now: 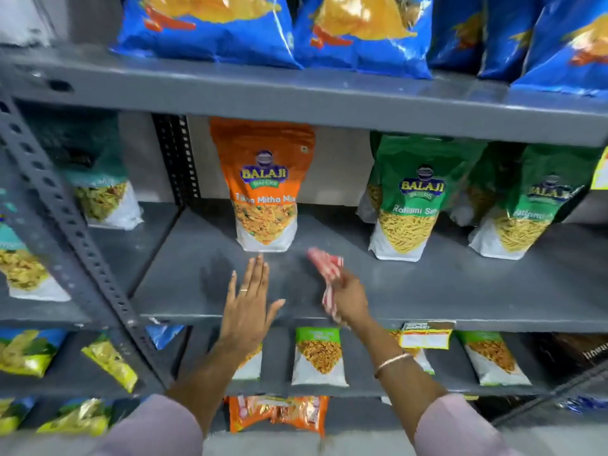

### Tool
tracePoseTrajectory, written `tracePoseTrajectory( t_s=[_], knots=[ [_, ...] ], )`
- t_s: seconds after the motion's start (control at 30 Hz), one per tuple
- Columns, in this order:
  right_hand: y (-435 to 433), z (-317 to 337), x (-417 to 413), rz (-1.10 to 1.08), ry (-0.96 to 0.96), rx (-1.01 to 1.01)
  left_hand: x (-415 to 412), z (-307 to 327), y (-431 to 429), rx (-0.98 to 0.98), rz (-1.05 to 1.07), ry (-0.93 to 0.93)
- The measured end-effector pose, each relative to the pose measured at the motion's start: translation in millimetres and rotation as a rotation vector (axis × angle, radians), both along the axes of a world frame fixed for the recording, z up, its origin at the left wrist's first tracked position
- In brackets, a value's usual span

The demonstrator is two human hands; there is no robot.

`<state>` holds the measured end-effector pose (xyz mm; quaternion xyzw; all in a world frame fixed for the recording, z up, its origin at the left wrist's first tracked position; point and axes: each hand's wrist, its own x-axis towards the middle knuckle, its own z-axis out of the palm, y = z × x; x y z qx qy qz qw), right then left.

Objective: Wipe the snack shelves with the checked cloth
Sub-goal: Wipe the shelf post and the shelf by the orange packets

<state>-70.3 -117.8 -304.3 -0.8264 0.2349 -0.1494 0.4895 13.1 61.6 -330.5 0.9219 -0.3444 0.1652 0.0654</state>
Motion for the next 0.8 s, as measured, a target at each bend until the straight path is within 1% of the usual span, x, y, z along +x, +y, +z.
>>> tracePoseTrajectory(
  t_s=[0.03, 0.07, 0.13, 0.17, 0.2, 0.27, 0.3, 0.33, 0.43, 0.47, 0.5, 0.53, 0.6, 0.63, 0.67, 0.7, 0.73, 0.77, 0.8],
  knots=[
    [-10.6, 8.6, 1.1, -0.007, -0.114, 0.162, -5.1, -4.8, -9.6, 0.024, -0.009, 0.054],
    [-21.5, 17.8, 4.8, -0.003, -0.191, 0.233, -8.8, -9.8, -17.5, 0.033, -0.021, 0.1],
    [-44.4, 29.2, 18.5, -0.023, -0.286, 0.32, -11.8, -17.8, -28.9, 0.017, -0.015, 0.17],
    [-56.7, 31.5, 29.1, -0.036, -0.282, 0.324, -12.1, -21.4, -31.7, 0.014, 0.004, 0.188],
    [-67.1, 36.0, 39.0, -0.047, -0.245, 0.281, -11.9, -24.7, -32.9, 0.019, 0.026, 0.197],
    [-87.3, 41.3, 58.8, -0.102, -0.105, 0.12, -10.2, -26.8, -34.5, 0.033, 0.065, 0.205],
    [-95.7, 40.1, 68.4, -0.108, -0.051, 0.067, -9.6, -26.8, -35.4, 0.025, 0.083, 0.208],
    [-103.7, 35.4, 79.0, -0.093, 0.037, -0.028, -9.1, -26.6, -36.2, 0.01, 0.094, 0.211],
    [-108.0, 8.9, 99.4, 0.027, 0.487, -0.472, -8.6, -27.3, -36.2, -0.021, 0.087, 0.217],
    [-106.4, 2.0, 103.5, 0.042, 0.573, -0.467, -8.6, -28.7, -35.8, -0.029, 0.083, 0.217],
    [-104.3, -2.4, 108.0, 0.03, 0.597, -0.439, -8.6, -30.8, -35.0, -0.04, 0.085, 0.217],
    [-105.0, -5.8, 115.8, -0.001, 0.557, -0.381, -8.7, -32.2, -34.7, -0.056, 0.086, 0.209],
    [-108.4, -6.2, 131.8, 0.032, 0.484, -0.244, -9.1, -33.6, -36.3, -0.089, 0.079, 0.165],
    [-113.6, -6.2, 143.6, 0.088, 0.484, -0.275, -8.7, -34.4, -37.4, -0.102, 0.076, 0.137],
    [-119.6, -7.5, 152.6, 0.138, 0.487, -0.406, -8.0, -34.6, -38.3, -0.115, 0.074, 0.113],
    [-123.0, -3.1, 155.7, 0.164, 0.448, -0.549, -7.0, -35.0, -39.0, -0.128, 0.074, 0.093],
    [-128.9, -2.9, 161.4, 0.187, 0.326, -0.723, -6.6, -36.0, -39.5, -0.139, 0.076, 0.081],
    [-134.8, -3.9, 168.8, 0.277, 0.254, -0.891, -6.3, -37.0, -39.9, -0.144, 0.077, 0.072],
    [-141.4, -6.3, 174.2, 0.401, 0.256, -1.105, -6.0, -37.5, -40.5, -0.146, 0.077, 0.067]
  ],
)
